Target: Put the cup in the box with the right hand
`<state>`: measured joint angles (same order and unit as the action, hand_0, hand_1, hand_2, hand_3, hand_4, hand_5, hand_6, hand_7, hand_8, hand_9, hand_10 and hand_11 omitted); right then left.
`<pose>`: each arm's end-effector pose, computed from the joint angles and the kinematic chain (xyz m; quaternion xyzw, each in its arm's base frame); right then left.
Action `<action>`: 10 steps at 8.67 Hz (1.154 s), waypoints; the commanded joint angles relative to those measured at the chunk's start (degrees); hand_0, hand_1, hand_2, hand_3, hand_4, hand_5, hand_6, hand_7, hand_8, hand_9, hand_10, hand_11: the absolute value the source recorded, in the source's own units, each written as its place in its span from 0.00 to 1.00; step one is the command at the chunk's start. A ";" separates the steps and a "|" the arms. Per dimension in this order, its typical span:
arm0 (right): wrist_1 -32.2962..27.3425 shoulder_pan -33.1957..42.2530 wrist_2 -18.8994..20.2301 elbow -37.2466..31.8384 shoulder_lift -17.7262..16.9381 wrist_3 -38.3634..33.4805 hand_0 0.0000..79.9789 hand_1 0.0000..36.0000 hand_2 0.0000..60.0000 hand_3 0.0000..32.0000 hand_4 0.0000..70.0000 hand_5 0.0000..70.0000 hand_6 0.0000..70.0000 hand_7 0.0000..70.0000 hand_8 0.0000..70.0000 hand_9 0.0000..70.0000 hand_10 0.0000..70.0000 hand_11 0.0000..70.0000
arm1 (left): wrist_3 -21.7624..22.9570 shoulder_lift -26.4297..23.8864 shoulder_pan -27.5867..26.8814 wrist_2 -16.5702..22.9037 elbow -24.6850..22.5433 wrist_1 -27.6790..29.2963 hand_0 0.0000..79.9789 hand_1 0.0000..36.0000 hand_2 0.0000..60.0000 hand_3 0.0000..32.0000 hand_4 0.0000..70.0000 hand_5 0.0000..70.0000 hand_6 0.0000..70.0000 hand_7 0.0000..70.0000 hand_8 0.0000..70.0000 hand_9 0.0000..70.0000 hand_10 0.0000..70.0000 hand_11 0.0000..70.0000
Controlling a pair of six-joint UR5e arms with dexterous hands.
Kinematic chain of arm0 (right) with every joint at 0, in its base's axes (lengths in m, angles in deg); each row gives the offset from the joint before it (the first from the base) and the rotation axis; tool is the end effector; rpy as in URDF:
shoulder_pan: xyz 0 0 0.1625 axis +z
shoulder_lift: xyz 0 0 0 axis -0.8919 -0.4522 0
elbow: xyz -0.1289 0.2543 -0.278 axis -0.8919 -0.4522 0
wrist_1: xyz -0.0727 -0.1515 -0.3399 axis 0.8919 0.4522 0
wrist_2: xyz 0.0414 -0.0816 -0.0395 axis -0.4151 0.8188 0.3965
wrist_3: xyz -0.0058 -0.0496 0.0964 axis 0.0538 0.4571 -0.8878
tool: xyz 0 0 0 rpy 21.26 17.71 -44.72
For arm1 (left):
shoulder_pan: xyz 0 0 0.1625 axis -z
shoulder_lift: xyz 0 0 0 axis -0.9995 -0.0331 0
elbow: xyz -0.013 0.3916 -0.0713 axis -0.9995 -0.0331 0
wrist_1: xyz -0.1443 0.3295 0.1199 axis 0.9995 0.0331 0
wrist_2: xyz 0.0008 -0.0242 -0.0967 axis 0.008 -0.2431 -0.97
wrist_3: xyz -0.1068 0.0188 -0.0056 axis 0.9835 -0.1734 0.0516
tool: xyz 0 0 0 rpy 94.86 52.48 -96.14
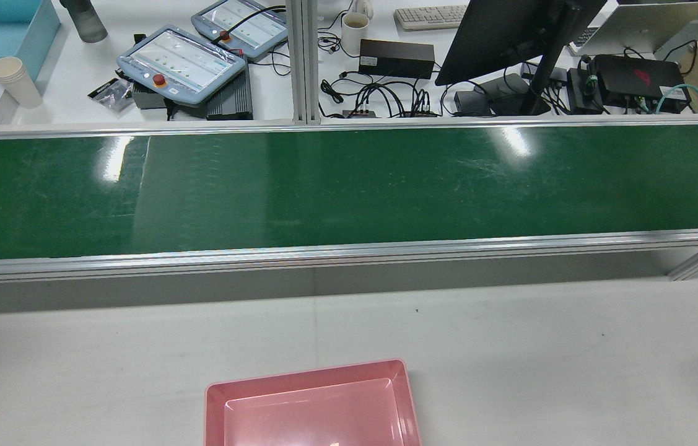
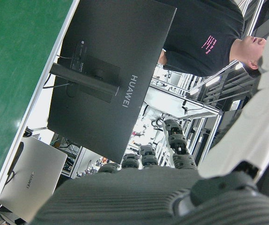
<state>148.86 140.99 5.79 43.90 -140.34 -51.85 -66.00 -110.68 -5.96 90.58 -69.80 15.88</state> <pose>0.0593 -0.4390 0.5921 0.1037 -0.7077 0.6848 0.1393 -0.0379 -0.5246 0.5270 -0.1285 0.7092 -0.6818 0.1255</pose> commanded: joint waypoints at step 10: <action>-0.09 -2.28 -0.26 -3.69 4.46 2.28 0.63 0.69 0.37 0.00 0.00 0.10 0.01 0.00 0.04 0.00 0.00 0.00 | 0.00 0.00 -0.05 0.00 0.00 0.00 0.00 0.00 0.00 0.00 0.00 0.00 0.00 0.00 0.00 0.00 0.00 0.00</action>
<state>148.78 139.95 5.63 42.74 -139.18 -50.72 -66.00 -110.68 -5.93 90.58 -69.78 15.88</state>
